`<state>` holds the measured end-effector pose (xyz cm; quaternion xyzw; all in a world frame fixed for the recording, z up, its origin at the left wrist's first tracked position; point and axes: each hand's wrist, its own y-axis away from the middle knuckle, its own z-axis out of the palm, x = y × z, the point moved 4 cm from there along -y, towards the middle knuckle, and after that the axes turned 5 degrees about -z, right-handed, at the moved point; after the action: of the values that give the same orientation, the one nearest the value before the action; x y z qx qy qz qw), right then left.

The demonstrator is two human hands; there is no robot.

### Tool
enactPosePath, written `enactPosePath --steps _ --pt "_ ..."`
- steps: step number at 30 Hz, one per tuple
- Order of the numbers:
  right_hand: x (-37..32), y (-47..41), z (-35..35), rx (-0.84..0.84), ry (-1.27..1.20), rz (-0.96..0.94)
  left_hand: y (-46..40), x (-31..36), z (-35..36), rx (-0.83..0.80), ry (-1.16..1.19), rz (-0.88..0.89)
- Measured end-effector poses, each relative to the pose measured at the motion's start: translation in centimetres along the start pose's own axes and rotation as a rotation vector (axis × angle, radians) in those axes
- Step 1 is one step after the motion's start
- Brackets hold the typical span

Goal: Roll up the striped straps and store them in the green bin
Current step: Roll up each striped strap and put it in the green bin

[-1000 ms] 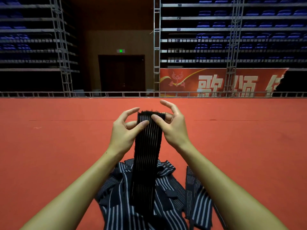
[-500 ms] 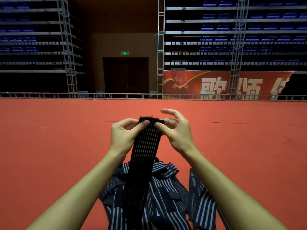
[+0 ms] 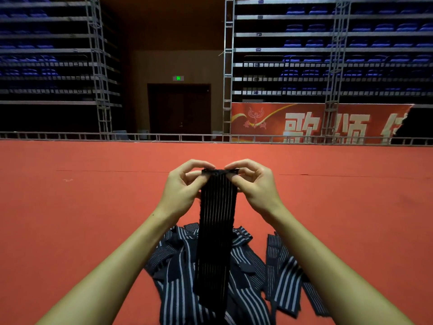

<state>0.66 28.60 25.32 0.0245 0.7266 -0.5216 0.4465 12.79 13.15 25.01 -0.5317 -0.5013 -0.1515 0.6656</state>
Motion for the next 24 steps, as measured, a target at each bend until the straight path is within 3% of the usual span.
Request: enactPosePath --steps 12,20,24 --pt "-4.9 4.8 0.0 0.054 -0.005 -0.098 4.7 4.1 0.9 -0.047 0.009 0.012" --pt "-8.0 9.6 -0.8 -0.027 -0.002 0.068 8.6 5.5 1.6 -0.089 -0.048 0.080" --pt "-9.2 11.7 -0.6 -0.057 0.003 0.058 11.3 6.1 1.9 -0.130 -0.080 0.116"
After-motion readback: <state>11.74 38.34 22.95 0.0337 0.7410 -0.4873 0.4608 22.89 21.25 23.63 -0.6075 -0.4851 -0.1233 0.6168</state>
